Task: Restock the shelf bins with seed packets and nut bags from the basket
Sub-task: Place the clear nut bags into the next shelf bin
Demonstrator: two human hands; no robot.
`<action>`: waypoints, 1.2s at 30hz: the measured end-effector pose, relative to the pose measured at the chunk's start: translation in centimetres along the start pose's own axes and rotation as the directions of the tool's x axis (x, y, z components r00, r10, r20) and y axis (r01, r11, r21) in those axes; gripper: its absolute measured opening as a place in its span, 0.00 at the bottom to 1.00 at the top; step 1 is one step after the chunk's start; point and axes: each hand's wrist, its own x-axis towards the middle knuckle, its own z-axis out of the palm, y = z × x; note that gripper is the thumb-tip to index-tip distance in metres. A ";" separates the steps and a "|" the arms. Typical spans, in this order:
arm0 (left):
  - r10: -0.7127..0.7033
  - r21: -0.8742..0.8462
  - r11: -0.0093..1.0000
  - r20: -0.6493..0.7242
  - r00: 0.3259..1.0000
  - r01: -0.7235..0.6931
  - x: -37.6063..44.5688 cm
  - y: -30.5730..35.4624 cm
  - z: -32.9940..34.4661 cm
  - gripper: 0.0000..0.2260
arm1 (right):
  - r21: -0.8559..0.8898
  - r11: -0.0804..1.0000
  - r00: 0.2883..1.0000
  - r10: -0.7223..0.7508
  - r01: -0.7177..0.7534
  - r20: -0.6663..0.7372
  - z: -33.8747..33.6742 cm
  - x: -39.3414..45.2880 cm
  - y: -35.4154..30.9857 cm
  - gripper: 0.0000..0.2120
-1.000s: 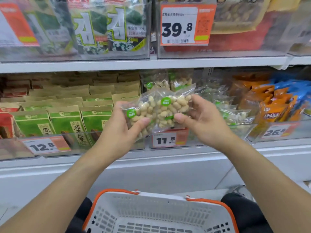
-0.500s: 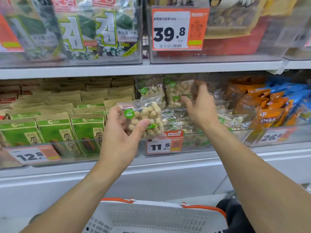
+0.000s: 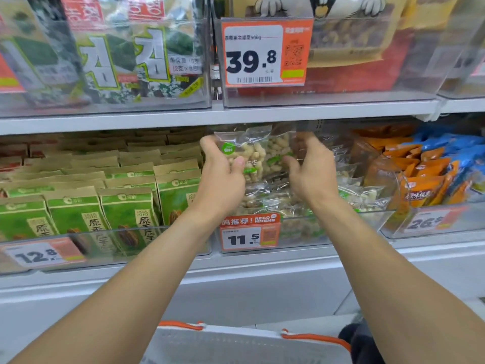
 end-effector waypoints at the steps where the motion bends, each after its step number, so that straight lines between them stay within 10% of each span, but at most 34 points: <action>1: -0.014 0.044 0.999 0.003 1.000 0.014 0.5 -0.1 0.2 0.12 | -0.027 1.000 0.999 0.013 -0.012 0.040 0.0 0.1 0.0 0.15; 7: 0.140 0.423 0.902 -0.107 0.984 -0.083 2.0 -0.1 0.1 0.17 | -0.129 0.991 0.995 0.032 -0.020 0.092 0.1 0.4 -0.3 0.18; 16: 0.154 0.216 0.972 -0.314 0.937 -0.088 2.6 -2.1 -0.3 0.16 | -0.042 0.998 0.999 0.041 -0.040 0.034 0.5 0.2 0.2 0.16; 27: 0.284 0.718 0.696 -0.301 0.910 0.020 2.5 -3.0 1.0 0.28 | -0.218 0.976 0.987 0.062 -0.028 0.150 -0.1 0.4 -0.2 0.22; 36: 0.396 0.774 0.567 0.045 0.917 -0.283 2.1 -2.6 3.0 0.25 | -0.321 0.946 0.973 0.041 0.035 0.227 -0.2 0.8 -0.3 0.19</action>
